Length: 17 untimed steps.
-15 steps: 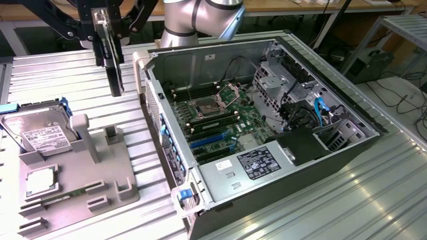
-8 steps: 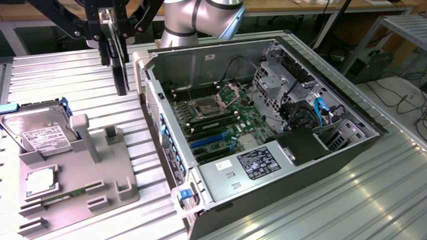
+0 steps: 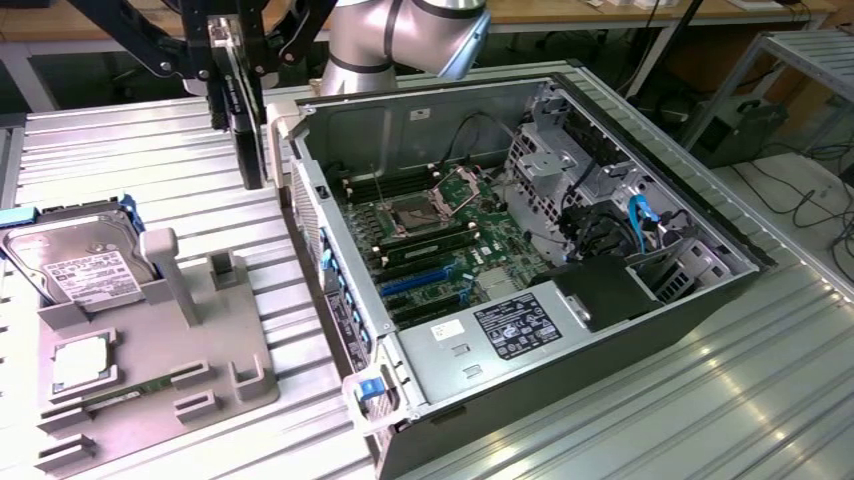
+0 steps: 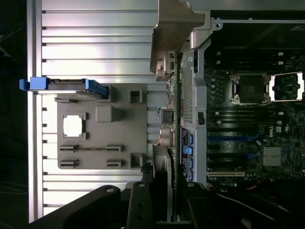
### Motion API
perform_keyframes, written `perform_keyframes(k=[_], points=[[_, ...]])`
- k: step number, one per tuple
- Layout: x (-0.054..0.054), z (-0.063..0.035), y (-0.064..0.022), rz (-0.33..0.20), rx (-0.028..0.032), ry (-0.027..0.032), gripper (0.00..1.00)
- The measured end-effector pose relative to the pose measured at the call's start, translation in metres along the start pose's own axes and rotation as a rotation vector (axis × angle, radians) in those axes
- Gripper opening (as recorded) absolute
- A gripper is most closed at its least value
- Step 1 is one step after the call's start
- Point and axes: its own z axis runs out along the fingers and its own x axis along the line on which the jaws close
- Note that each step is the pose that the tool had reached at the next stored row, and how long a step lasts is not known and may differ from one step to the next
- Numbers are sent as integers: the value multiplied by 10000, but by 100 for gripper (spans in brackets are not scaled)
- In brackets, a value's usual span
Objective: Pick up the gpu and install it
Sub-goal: 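Pick up the gpu and move the gpu toward the slot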
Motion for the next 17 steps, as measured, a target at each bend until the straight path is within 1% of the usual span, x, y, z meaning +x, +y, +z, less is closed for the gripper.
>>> perform_keyframes(k=[17], points=[[-172, 0, 0, 0, 1, 1, 27]])
